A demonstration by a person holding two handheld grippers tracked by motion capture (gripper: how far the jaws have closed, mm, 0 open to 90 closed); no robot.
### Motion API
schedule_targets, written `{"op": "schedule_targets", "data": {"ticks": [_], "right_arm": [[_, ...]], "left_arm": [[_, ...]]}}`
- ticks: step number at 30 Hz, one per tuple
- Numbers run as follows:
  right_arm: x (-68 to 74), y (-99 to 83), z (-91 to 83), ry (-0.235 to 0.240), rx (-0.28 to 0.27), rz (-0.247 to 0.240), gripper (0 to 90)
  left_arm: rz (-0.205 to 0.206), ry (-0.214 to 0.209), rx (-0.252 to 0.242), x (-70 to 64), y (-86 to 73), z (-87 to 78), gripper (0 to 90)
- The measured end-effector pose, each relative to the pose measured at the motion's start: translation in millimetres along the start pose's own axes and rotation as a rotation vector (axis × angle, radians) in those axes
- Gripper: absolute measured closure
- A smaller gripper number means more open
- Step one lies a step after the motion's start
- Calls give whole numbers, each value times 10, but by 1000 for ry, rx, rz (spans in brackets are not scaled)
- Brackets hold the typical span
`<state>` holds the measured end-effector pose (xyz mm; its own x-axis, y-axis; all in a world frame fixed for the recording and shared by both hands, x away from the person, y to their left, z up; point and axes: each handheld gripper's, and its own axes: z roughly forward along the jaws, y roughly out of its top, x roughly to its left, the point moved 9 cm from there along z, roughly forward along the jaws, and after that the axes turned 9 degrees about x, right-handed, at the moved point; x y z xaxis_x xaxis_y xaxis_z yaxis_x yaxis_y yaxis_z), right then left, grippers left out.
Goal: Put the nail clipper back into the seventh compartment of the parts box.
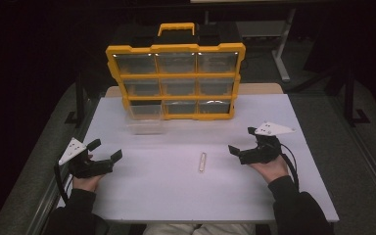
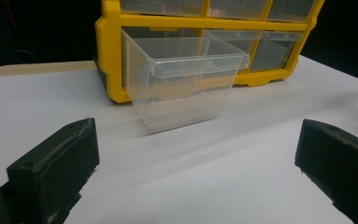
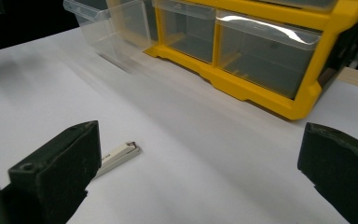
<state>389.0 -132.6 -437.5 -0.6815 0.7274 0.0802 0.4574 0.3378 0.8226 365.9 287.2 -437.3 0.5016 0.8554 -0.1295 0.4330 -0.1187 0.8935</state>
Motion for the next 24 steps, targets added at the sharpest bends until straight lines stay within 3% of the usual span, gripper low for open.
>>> {"op": "schedule_targets", "data": {"ticks": [24], "right_arm": [[202,72,388,64,123,-33,0]], "left_arm": [[6,-25,10,-43,-11,22,0]]}}
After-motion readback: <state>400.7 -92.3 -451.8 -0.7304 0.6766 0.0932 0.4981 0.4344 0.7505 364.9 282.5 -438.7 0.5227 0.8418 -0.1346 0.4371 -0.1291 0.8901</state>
